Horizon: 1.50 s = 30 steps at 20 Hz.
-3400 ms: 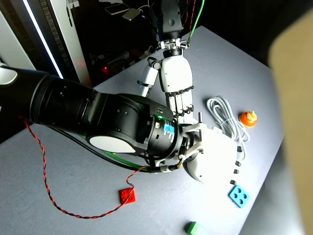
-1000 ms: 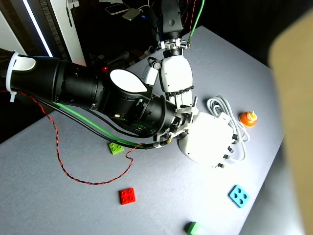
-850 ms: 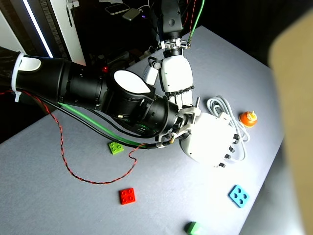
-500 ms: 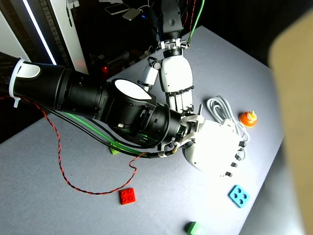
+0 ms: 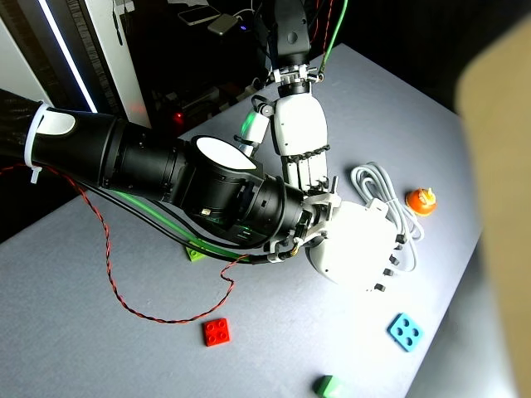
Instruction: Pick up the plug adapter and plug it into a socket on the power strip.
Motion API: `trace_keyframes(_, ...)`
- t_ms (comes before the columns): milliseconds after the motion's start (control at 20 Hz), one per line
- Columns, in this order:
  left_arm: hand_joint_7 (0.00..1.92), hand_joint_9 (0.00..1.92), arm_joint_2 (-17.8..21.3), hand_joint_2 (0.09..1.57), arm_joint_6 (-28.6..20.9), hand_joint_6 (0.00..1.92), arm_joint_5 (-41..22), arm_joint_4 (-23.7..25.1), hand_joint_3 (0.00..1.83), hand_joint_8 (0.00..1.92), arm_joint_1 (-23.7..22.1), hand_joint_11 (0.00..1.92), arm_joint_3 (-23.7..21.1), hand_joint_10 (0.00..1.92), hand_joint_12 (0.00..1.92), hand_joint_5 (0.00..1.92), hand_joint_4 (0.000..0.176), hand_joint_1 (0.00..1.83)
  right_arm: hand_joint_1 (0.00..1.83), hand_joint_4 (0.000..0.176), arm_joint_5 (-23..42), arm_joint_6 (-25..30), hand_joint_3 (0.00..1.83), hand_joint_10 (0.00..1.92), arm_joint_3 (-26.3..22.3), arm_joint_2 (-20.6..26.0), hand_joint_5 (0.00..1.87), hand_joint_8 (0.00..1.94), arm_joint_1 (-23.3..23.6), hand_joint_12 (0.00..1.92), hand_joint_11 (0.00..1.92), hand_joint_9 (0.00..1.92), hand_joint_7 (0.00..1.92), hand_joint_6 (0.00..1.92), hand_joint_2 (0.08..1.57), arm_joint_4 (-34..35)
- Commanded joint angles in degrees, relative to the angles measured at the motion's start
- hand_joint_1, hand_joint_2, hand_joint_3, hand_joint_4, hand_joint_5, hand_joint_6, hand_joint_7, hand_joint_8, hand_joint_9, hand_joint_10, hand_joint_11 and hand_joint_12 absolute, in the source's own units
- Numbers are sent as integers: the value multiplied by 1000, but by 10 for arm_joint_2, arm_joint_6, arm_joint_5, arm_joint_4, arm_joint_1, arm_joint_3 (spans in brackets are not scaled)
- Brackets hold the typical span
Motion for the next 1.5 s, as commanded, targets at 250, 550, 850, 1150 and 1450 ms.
trace_keyframes(250, 0, 0, 4, 1164, -2, 0, -16, 2, 0, 0, 4, 0, 6, 0, 0, 0, 0, 0, 1245, 0, -34, 11, 0, 942, 2, -2, 996, 1058, 0, 1458, 776, 949, 1039, 830, 1102, -18)
trace_keyframes(550, 0, 0, 5, 1166, -2, 0, -16, 2, 1, 0, 4, 0, 7, 0, 0, 0, 0, 0, 1244, 0, -38, 47, 0, 943, 2, -4, 993, 1070, -5, 1451, 779, 943, 1035, 830, 1104, -67)
trace_keyframes(850, 0, 0, 5, 1166, -2, 0, -16, 2, 1, 0, 5, 0, 6, 0, 0, 0, 0, 0, 1245, 0, -34, 47, 0, 888, 2, -4, 997, 1029, -11, 1415, 803, 984, 1052, 839, 1099, -77)
trace_keyframes(1150, 0, 0, 7, 1167, -2, 0, -16, 2, 0, 0, 10, 0, 4, 0, 0, 0, 0, 0, 1244, 0, -26, 47, 0, 917, 2, -10, 970, 1062, -15, 1438, 778, 956, 1040, 866, 1107, -79)
trace_keyframes(1450, 0, 0, 11, 1169, -2, 0, -16, 2, 1, 0, 13, 0, 2, 0, 0, 0, 0, 0, 1250, 0, -25, 49, 1, 868, 3, -21, 985, 1025, -13, 1410, 814, 999, 1062, 844, 1098, -80)
